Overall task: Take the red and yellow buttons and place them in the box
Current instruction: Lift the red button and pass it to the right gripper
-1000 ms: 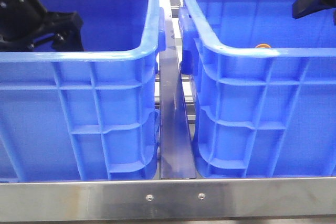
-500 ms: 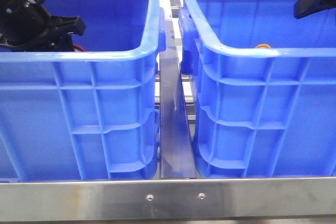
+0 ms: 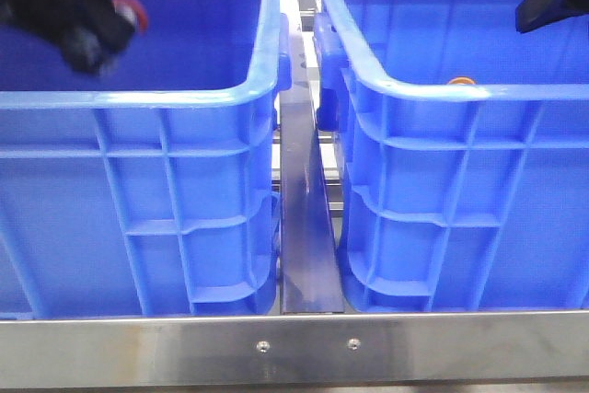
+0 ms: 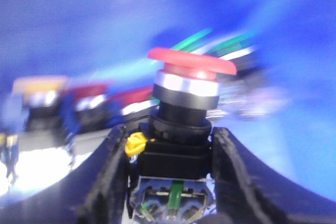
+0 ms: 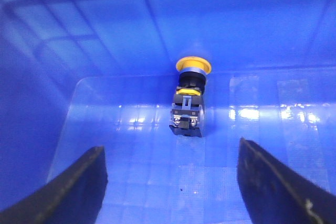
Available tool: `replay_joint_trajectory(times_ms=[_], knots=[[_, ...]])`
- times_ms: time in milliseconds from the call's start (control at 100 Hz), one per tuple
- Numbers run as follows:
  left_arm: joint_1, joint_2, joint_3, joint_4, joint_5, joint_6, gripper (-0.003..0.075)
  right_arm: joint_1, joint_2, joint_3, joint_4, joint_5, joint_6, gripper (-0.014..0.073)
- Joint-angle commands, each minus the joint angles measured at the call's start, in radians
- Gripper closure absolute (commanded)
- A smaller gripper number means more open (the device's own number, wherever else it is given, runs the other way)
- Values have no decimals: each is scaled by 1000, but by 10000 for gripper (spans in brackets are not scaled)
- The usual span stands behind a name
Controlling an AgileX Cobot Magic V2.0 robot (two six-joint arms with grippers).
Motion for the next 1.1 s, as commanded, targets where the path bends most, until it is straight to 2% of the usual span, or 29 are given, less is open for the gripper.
replay_joint_trajectory(times_ms=[0,250,390,520,710,850,1090], knots=[[-28,-86,-27,-93,-16,95,741,-5,-33,-24,14,10,-11,51],[-166,-158,-27,-315,35,348,741,-5,-31,-24,14,142,-11,51],[-261,-162,-27,-313,35,357,741,-5,-31,-27,34,215,-11,51],[-328,-161,-27,-301,31,375,741,-5,-31,-44,149,361,-11,51],[-340,-161,-27,-299,31,375,741,-5,-31,-86,391,647,36,51],[-340,-161,-27,-299,31,375,741,15,-30,-97,391,726,115,51],[-340,-161,-27,-299,29,375,741,106,-30,-120,392,724,136,51]])
